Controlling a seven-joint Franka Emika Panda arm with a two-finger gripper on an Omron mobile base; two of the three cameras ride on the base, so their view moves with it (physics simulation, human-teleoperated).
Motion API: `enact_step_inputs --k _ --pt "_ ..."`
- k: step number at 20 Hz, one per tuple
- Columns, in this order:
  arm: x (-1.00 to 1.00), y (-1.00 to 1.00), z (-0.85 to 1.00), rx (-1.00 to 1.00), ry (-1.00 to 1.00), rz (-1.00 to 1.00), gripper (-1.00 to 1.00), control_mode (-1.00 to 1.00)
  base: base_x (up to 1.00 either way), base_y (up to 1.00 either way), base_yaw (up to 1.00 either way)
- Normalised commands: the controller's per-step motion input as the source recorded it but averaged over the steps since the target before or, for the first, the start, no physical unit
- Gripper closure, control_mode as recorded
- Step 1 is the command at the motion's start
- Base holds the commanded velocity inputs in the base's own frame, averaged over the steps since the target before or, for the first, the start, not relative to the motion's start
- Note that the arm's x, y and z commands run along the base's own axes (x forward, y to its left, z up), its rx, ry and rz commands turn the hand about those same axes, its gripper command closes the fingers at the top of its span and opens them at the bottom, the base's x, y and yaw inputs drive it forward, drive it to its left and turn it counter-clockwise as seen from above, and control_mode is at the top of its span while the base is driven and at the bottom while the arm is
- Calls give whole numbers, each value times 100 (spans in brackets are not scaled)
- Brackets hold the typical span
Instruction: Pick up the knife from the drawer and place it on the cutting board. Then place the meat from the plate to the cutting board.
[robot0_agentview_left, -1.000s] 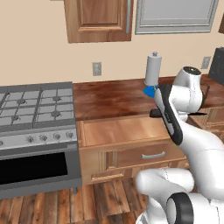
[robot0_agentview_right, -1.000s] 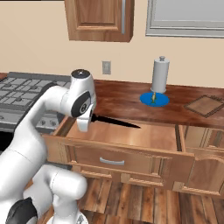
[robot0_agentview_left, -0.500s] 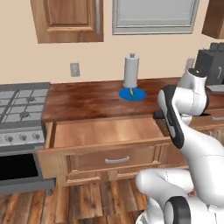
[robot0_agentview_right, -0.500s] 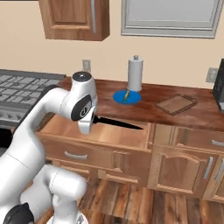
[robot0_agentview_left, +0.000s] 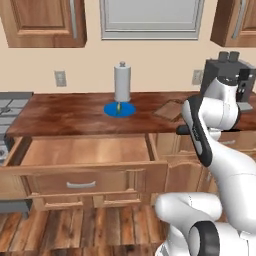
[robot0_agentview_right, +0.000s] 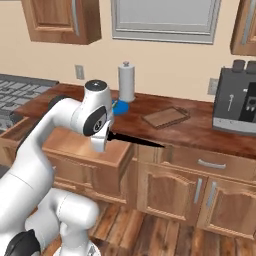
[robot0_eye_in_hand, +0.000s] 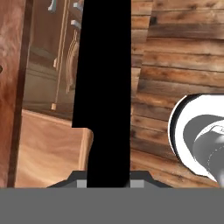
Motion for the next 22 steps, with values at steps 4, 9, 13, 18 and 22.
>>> enact_step_inputs --k 4,9,13,18,22 --pt "0 0 0 0 0 0 100 100 29 -75 24" --pt "0 0 0 0 0 0 100 100 66 -46 25" --pt "0 0 0 0 0 0 100 100 69 -65 21" --pt "0 0 0 0 0 0 100 100 11 -95 11" --pt "0 0 0 0 0 0 100 100 0 -47 3"
